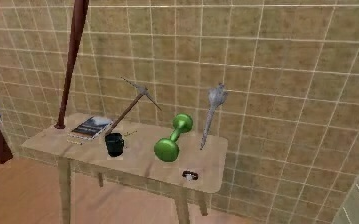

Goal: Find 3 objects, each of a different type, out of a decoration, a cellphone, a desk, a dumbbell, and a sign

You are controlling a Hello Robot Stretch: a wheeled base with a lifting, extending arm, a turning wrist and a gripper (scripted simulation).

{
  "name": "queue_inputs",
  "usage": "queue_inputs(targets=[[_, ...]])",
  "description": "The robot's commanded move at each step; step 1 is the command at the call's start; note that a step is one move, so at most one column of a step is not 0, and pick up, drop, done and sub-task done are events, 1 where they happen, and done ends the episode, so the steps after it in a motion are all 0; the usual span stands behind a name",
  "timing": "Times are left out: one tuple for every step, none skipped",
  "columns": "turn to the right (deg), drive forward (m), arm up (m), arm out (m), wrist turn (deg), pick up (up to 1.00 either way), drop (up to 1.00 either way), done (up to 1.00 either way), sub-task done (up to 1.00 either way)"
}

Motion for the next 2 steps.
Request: queue_inputs(targets=[[0.0, 0.0, 0.0, 0.0, 0.0, 0.0, 0.0, 0.0, 1.0], [15.0, 0.0, 0.0, 0.0, 0.0, 0.0, 0.0, 0.0, 0.0]])
